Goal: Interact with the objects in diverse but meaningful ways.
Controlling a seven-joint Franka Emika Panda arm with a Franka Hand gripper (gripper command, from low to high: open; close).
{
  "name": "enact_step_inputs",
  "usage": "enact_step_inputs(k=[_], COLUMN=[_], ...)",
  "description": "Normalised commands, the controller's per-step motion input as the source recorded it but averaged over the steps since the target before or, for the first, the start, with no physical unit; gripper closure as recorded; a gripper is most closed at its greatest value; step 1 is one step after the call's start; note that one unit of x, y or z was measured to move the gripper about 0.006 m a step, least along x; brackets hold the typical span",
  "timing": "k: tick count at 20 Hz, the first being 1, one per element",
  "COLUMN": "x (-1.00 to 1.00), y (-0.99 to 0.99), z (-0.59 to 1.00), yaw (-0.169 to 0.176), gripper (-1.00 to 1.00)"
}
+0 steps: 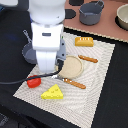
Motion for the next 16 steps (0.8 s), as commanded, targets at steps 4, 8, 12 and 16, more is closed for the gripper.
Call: enact_step_inputs(k=[4, 8, 12, 16], x=[-0.18, -0.29, -0.40, -0.40], y=[-0.56, -0.49, -0.45, -0.26], z=[-0.26, -0.36, -0.42, -0.27], yaw=[-0.002, 0.000, 0.000, 0.004], gripper=[-1.00, -1.00, -1.00, -1.00])
